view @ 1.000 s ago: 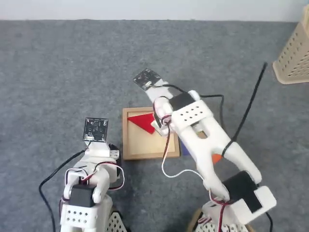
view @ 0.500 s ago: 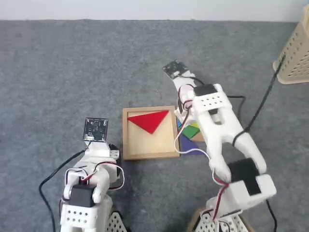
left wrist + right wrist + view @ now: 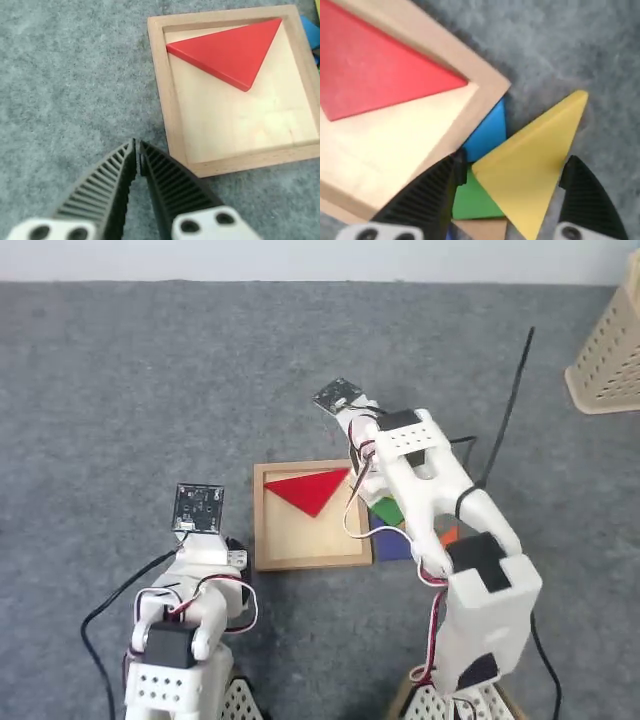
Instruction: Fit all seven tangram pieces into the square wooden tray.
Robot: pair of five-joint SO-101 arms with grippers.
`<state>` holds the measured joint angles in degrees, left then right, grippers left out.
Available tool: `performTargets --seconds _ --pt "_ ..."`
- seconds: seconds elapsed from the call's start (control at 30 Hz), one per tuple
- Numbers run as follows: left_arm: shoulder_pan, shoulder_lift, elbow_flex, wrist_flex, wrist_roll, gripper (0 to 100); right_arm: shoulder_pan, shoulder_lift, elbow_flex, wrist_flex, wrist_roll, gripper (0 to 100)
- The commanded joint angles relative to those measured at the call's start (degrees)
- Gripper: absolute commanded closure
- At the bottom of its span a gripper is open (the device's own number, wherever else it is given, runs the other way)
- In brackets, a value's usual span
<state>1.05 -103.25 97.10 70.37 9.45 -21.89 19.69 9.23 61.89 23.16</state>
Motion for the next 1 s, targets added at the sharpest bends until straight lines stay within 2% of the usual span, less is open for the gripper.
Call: performTargets --seconds 0.0,0.13,0.37,0.73,0.8,0.87,0.97 --pt "-0.09 -0.88 -0.48 -1.58 -0.09 99 2.24 0.13 -2.81 -1.19 0.79 69.9" --pt "-0.09 -0.88 -0.48 -1.58 -0.09 99 2.51 0.57 -2.73 -1.01 0.79 70.8" --pt "-0.09 -0.88 -0.48 -1.58 -0.09 99 2.42 0.75 -2.73 -0.66 0.79 85.9" --pt "-0.09 -0.88 -0.48 -1.58 -0.09 99 2.86 0.22 -3.6 1.36 0.35 87.1" --pt "-0.09 -0.88 -0.48 -1.58 -0.09 99 3.47 0.22 -3.78 1.19 0.26 91.7" --pt "-0.09 -0.88 -0.48 -1.58 -0.09 99 4.62 0.22 -4.84 1.27 -1.32 99.1" --pt "-0.09 -0.88 -0.48 -1.58 -0.09 99 6.9 0.13 -8.53 3.38 -5.63 98.5"
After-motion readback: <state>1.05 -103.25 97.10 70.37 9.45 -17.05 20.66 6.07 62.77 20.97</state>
